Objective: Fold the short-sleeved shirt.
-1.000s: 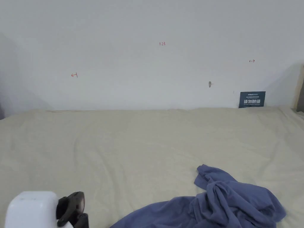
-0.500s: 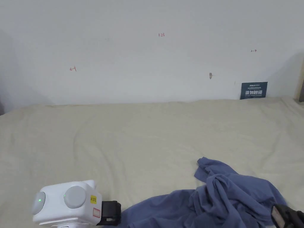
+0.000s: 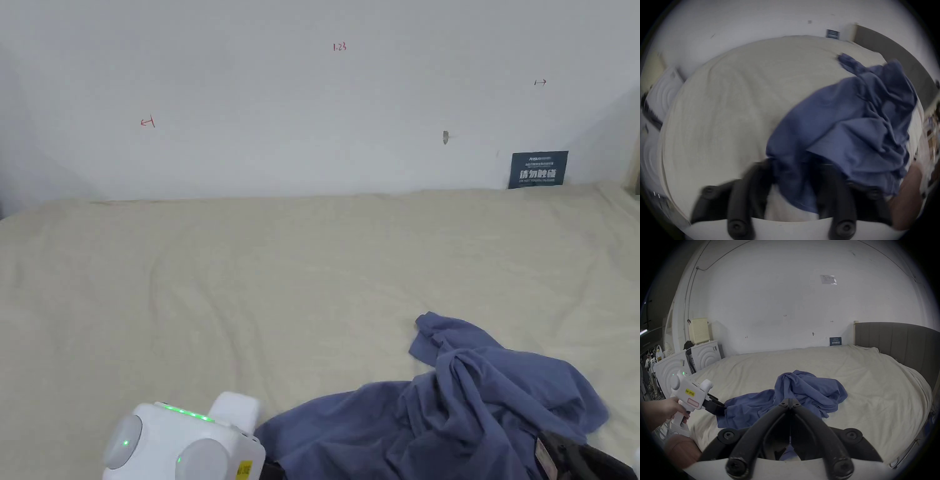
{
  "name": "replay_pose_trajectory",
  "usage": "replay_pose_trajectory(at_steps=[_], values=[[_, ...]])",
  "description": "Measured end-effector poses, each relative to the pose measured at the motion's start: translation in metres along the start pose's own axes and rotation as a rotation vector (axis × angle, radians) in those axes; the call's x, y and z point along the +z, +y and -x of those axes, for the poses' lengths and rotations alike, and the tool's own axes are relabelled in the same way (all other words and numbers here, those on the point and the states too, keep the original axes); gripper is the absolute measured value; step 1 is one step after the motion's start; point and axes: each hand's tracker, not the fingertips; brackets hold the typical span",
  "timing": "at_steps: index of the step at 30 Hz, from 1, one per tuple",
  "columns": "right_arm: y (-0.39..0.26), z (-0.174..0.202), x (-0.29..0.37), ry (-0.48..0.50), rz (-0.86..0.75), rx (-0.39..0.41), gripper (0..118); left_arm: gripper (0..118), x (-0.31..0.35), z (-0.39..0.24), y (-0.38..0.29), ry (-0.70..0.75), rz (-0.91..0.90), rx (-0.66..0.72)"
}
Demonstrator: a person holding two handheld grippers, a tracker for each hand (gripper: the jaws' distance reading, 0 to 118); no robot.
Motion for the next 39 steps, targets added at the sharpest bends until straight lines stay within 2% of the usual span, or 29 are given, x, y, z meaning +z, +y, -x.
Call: replay_pose_trajectory(at_steps=[1, 4, 7, 10, 12, 13, 14, 15, 16, 17, 18, 19, 20, 22, 24, 26, 28, 29, 30, 32, 33, 35, 36, 37, 39], values=[[0.0, 0.0, -0.001, 0.0, 0.002, 0.004, 0, 3, 0.0, -0.001, -0.001, -0.074, -0.013, -0.006], [0.002, -0.003, -0.003, 0.002, 0.006, 0.015, 0, 3, 0.002, -0.002, -0.007, -0.058, -0.059, 0.031], [0.027, -0.023, -0.011, 0.033, -0.02, 0.001, 0, 3, 0.01, 0.011, -0.017, -0.118, -0.156, 0.187], [0.078, -0.056, -0.038, -0.024, -0.054, -0.063, 0, 3, 0.022, 0.018, -0.03, -0.159, -0.242, 0.282], [0.12, -0.084, -0.08, 0.05, 0.075, -0.089, 0, 3, 0.029, 0.016, -0.036, -0.153, -0.287, 0.293], [0.133, -0.091, -0.103, 0.055, 0.151, -0.075, 0, 3, 0.031, 0.015, -0.036, -0.144, -0.296, 0.297], [0.146, -0.098, -0.134, 0.06, 0.292, -0.061, 0, 3, 0.033, 0.013, -0.038, -0.149, -0.295, 0.303], [0.153, -0.107, -0.166, 0.1, 0.417, -0.085, 7, 3, 0.033, 0.012, -0.039, -0.158, -0.302, 0.311], [0.155, -0.116, -0.193, 0.154, 0.481, -0.152, 33, 3, 0.033, 0.011, -0.04, -0.163, -0.31, 0.319], [0.152, -0.125, -0.223, 0.21, 0.566, -0.223, 71, 3, 0.031, 0.009, -0.04, -0.169, -0.313, 0.323], [0.146, -0.131, -0.25, 0.194, 0.649, -0.28, 104, 3, 0.03, 0.008, -0.041, -0.172, -0.314, 0.328], [0.142, -0.132, -0.268, 0.125, 0.704, -0.283, 104, 3, 0.029, 0.007, -0.042, -0.174, -0.313, 0.328], [0.137, -0.134, -0.289, 0.047, 0.766, -0.267, 104, 3, 0.028, 0.005, -0.045, -0.172, -0.314, 0.328], [0.127, -0.129, -0.322, 0.003, 0.801, -0.162, 104, 3, 0.024, 0.004, -0.046, -0.158, -0.308, 0.326], [0.113, -0.119, -0.353, -0.05, 0.831, -0.023, 104, 3, 0.02, 0.007, -0.047, -0.154, -0.281, 0.325], [0.098, -0.112, -0.375, -0.065, 0.897, 0.052, 104, 3, 0.018, 0.01, -0.048, -0.15, -0.278, 0.333], [0.084, -0.109, -0.386, -0.067, 0.988, 0.082, 100, 3, 0.016, 0.013, -0.048, -0.151, -0.272, 0.34], [0.087, -0.106, -0.379, -0.088, 0.938, 0.119, 91, 3, 0.014, 0.016, -0.048, -0.151, -0.266, 0.345], [0.094, -0.105, -0.376, -0.077, 0.909, 0.097, 66, 3, 0.013, 0.017, -0.048, -0.149, -0.266, 0.35], [0.109, -0.107, -0.368, -0.074, 0.894, 0.129, 0, 3, 0.012, 0.018, -0.048, -0.15, -0.267, 0.356], [0.115, -0.109, -0.362, -0.072, 0.868, 0.147, 0, 3, 0.013, 0.018, -0.048, -0.153, -0.267, 0.362], [0.132, -0.11, -0.342, -0.035, 0.82, 0.117, 0, 3, 0.014, 0.018, -0.047, -0.163, -0.266, 0.376], [0.139, -0.111, -0.326, -0.037, 0.783, 0.115, 0, 3, 0.018, 0.018, -0.046, -0.167, -0.267, 0.381], [0.148, -0.11, -0.314, -0.075, 0.737, 0.145, 0, 3, 0.023, 0.018, -0.046, -0.171, -0.27, 0.386], [0.165, -0.11, -0.288, -0.039, 0.681, 0.122, 0, 3, 0.04, 0.018, -0.045, -0.188, -0.308, 0.389]])
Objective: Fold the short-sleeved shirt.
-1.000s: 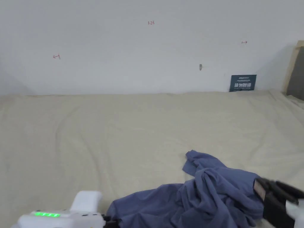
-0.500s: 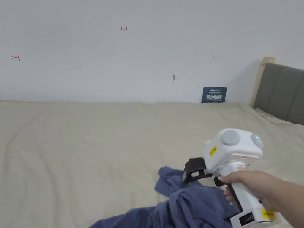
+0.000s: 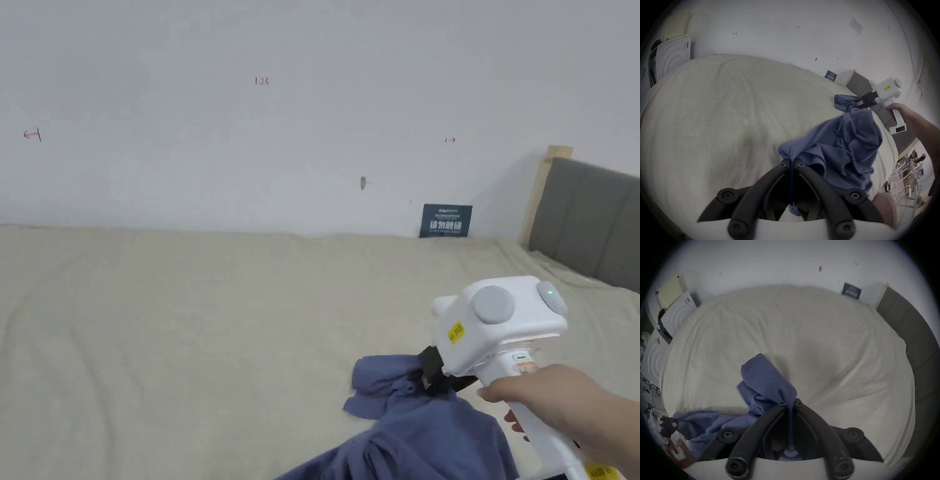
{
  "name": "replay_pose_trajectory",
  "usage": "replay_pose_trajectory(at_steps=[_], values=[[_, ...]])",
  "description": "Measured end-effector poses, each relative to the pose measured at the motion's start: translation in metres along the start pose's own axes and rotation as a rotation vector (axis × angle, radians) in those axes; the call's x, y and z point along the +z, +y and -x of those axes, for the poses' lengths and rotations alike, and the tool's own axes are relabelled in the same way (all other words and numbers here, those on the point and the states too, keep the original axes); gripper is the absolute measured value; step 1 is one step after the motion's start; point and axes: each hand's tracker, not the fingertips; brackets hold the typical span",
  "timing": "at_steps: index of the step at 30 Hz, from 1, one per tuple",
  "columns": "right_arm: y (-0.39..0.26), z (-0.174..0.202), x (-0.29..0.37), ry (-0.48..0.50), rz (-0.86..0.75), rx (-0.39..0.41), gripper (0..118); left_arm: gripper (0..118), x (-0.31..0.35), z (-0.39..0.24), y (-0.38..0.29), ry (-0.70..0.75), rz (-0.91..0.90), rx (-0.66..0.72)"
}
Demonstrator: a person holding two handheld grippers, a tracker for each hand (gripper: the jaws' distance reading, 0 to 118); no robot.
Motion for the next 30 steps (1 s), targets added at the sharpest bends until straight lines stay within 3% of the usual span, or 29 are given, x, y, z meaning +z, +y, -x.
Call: replay_pose_trajectory(at_steps=[2, 5, 10, 14, 20, 30], values=[[-0.006, 0.0, 0.034, 0.042, -0.045, -0.027, 0, 3, 0.017, -0.004, 0.011, -0.054, -0.01, -0.032], [-0.012, 0.003, 0.087, 0.074, -0.096, 0.013, 0, 3, 0.041, -0.018, 0.034, -0.013, -0.048, -0.107], [-0.012, 0.001, 0.173, 0.064, -0.2, 0.038, 0, 3, 0.086, -0.036, 0.092, -0.071, -0.115, -0.173], [0.002, -0.011, 0.237, -0.001, -0.293, 0.022, 0, 3, 0.115, -0.059, 0.157, 0.024, -0.198, -0.385], [0.035, -0.022, 0.316, 0.012, -0.435, -0.097, 0, 3, 0.151, -0.078, 0.26, 0.017, -0.222, -0.333], [0.115, 0.005, 0.378, -0.044, -0.64, -0.12, 0, 3, 0.196, -0.114, 0.381, 0.11, -0.459, -0.271]])
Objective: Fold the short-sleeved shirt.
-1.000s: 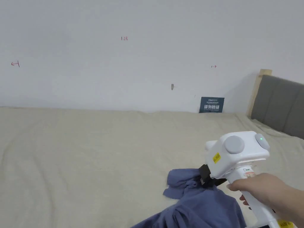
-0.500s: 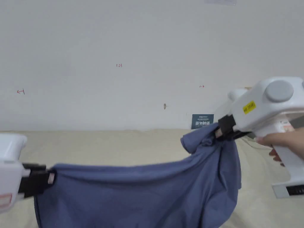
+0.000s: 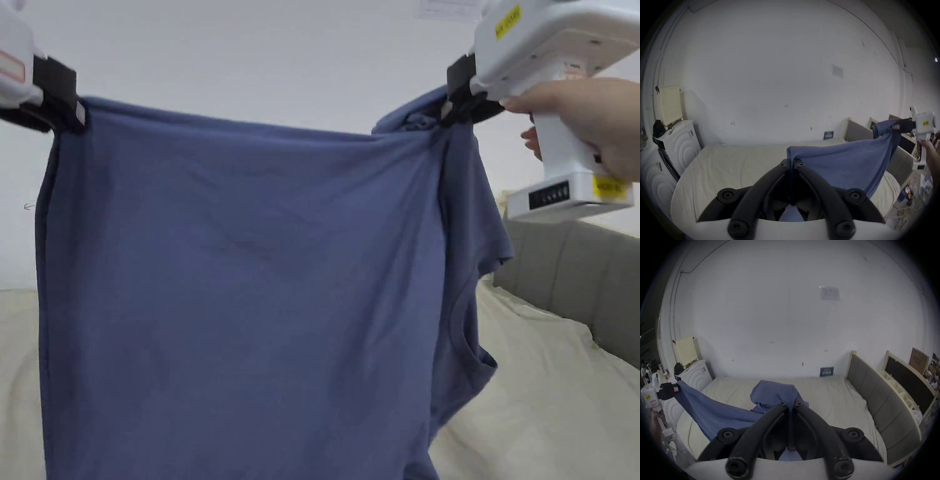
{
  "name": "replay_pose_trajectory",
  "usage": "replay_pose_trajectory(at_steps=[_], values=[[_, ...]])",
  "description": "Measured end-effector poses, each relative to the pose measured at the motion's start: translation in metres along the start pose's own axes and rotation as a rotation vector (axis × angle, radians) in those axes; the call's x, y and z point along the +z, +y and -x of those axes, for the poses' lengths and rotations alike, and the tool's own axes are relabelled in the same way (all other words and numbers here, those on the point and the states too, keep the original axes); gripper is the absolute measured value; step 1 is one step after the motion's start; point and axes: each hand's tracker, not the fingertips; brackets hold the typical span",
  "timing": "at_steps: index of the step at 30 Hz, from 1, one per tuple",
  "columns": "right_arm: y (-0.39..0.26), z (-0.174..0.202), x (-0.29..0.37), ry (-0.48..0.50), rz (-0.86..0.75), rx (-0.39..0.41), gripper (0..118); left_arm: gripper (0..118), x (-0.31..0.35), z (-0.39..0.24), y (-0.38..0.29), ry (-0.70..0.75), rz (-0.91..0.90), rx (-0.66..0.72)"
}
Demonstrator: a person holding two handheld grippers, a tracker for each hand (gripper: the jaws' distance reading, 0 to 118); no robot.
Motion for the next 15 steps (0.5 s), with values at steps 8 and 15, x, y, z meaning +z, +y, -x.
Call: replay_pose_trajectory(at_steps=[8, 15], values=[[0.051, 0.037, -0.006, -0.106, -0.174, 0.062, 0, 3, -0.03, -0.001, 0.03, 0.075, -0.1, -0.044], [0.067, 0.043, -0.014, -0.144, -0.274, 0.108, 0, 3, -0.056, 0.012, 0.026, 0.085, -0.111, -0.022]])
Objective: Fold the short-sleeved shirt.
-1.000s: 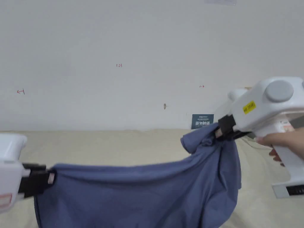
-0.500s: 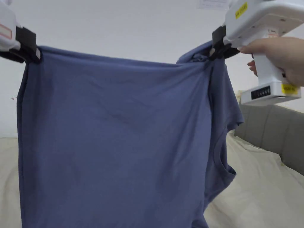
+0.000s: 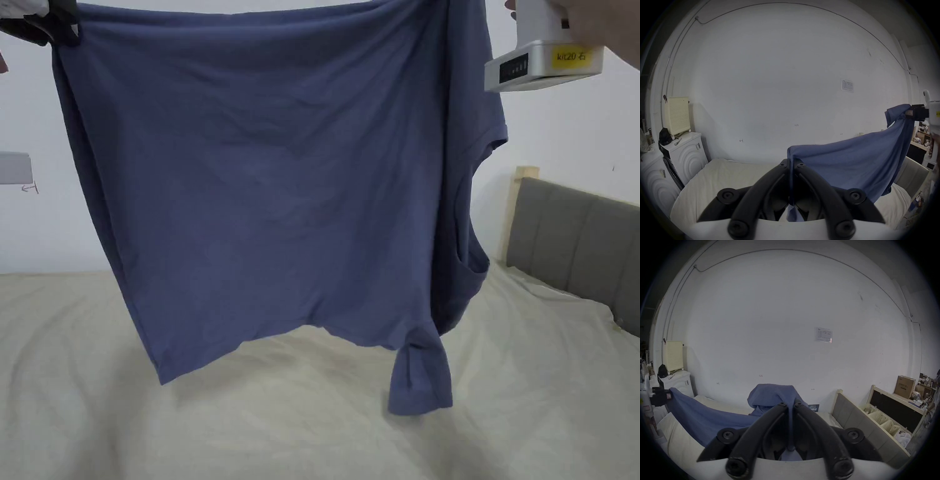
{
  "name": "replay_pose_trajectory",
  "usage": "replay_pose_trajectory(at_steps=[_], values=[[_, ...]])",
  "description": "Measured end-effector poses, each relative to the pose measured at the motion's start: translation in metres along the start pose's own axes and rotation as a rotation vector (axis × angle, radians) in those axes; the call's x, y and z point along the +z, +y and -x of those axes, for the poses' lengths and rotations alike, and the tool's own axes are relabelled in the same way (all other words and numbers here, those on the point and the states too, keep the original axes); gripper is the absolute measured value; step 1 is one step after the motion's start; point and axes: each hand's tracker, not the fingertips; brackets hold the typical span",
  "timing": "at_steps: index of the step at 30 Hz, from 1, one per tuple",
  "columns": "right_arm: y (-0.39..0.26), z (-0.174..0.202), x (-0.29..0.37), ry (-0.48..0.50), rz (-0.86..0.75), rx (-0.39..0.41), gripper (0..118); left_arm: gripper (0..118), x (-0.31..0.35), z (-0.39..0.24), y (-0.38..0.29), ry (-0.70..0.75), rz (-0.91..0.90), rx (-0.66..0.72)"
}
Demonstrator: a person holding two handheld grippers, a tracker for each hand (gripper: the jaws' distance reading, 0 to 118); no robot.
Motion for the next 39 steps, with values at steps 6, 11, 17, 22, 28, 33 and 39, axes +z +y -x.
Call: replay_pose_trajectory(at_steps=[6, 11, 17, 22, 28, 33, 39], values=[[-0.094, -0.002, -0.013, 0.029, 0.146, 0.091, 0, 3, -0.012, -0.003, -0.071, -0.084, 0.079, 0.031], [-0.239, -0.012, 0.01, 0.139, 0.268, 0.088, 0, 3, 0.004, -0.035, -0.188, -0.229, 0.246, 0.007], [-0.377, -0.012, 0.091, 0.217, 0.374, 0.013, 0, 3, 0.062, -0.071, -0.311, -0.324, 0.298, -0.063], [-0.428, -0.003, 0.184, 0.248, 0.367, 0.018, 0, 3, 0.134, -0.085, -0.359, -0.367, 0.319, -0.044], [-0.429, -0.009, 0.277, 0.393, 0.309, -0.076, 0, 3, 0.21, -0.085, -0.353, -0.301, 0.327, -0.141], [-0.423, 0.006, 0.274, 0.447, 0.482, -0.036, 2, 3, 0.208, -0.064, -0.346, -0.422, 0.499, 0.194], [-0.501, 0.026, 0.175, 0.414, 0.79, -0.187, 2, 3, 0.117, -0.04, -0.417, -0.287, 0.747, 0.299]])
